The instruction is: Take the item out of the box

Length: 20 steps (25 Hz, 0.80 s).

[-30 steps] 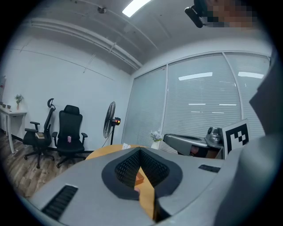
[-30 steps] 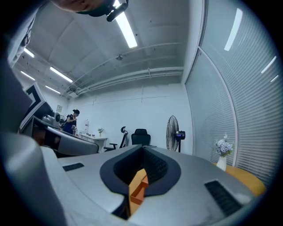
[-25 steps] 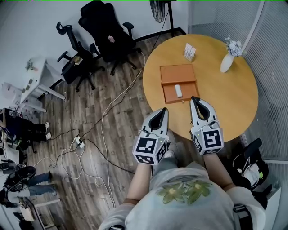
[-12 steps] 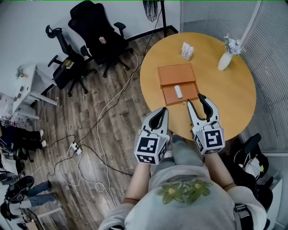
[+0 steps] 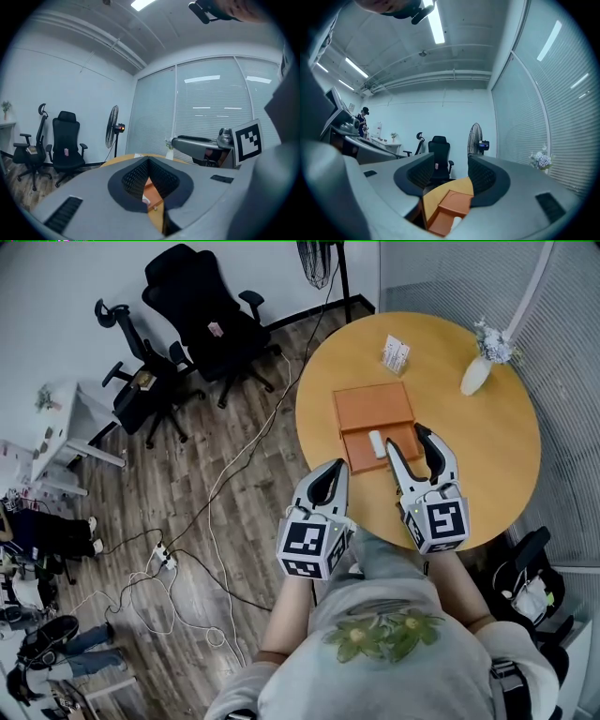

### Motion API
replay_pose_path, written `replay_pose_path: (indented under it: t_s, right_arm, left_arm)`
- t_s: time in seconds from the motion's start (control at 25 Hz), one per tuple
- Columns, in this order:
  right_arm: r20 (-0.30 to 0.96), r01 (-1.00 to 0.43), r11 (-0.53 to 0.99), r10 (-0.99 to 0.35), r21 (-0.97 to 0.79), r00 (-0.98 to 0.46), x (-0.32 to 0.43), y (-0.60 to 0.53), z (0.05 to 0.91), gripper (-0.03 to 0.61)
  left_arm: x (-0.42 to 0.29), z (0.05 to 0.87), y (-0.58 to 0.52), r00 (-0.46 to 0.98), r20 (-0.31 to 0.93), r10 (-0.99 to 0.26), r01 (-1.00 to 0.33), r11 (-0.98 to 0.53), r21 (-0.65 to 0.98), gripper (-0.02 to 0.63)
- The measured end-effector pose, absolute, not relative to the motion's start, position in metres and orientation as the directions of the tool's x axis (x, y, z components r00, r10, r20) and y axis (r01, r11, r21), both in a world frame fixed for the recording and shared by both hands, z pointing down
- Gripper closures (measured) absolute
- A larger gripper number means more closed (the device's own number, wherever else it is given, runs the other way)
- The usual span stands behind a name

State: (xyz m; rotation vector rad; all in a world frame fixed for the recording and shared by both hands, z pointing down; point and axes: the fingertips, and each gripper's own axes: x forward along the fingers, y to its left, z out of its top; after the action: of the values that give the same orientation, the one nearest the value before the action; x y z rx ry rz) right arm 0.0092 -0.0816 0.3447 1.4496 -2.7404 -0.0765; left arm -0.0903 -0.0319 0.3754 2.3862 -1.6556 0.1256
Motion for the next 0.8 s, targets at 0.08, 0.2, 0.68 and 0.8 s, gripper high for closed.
replay_pose_path:
  t_s: [0.08, 0.2, 0.68, 0.8]
  right_arm:
    - [0.006, -0.829, 0.556, -0.830, 0.064, -0.557, 0.008, -0.091, 0.341, 0.345]
    - [0.011, -0.834, 0.549, -0.836, 0.060, -0.549, 0.010, -0.104, 0.343, 0.345]
    - [0.094, -0.845, 0.534, -0.843, 0.029, -0.530, 0.015, -0.150, 0.379, 0.345]
    - [0.123, -0.842, 0.540, -0.837, 0.023, -0.533, 0.014, -0.155, 0.392, 0.345]
  left_arm:
    - [-0.093, 0.373, -0.043, 0.357, 0.196, -0.913, -0.932, -0.334, 0.139, 0.614]
    - [-0.091, 0.370, -0.058, 0.365, 0.190, -0.911, -0.929, -0.344, 0.137, 0.614]
    - [-0.083, 0.400, -0.107, 0.394, 0.244, -0.886, -0.917, -0.360, 0.173, 0.614]
    - [-0.082, 0.409, -0.113, 0.397, 0.260, -0.880, -0.916, -0.359, 0.182, 0.614]
